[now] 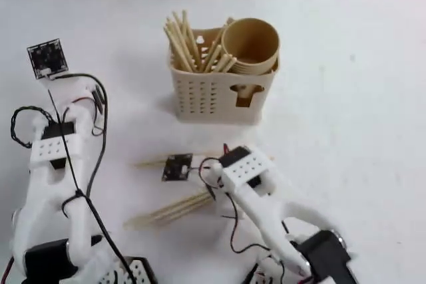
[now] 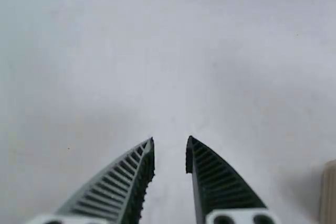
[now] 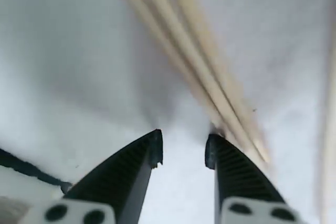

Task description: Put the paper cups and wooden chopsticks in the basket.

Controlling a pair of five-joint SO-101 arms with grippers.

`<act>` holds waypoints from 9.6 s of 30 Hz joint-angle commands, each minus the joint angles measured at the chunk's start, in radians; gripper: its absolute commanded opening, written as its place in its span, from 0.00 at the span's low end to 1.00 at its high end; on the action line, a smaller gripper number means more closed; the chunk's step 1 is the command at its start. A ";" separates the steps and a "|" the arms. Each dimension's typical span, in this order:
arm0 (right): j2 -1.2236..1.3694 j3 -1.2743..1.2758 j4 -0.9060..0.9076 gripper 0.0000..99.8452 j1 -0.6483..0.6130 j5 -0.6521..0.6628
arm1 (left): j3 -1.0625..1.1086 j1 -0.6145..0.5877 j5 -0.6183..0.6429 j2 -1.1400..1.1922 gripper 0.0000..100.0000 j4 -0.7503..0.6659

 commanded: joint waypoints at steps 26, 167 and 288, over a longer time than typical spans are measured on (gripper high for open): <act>-0.058 -0.157 -0.002 0.17 0.124 0.124 | -0.008 -0.013 -0.009 -0.027 0.12 -0.021; 0.147 -0.103 -0.271 0.16 -0.041 0.319 | -0.003 -0.054 -0.011 -0.027 0.12 -0.057; -0.153 -0.147 -1.046 0.17 0.180 -0.631 | -0.003 -0.054 -0.011 -0.027 0.12 -0.057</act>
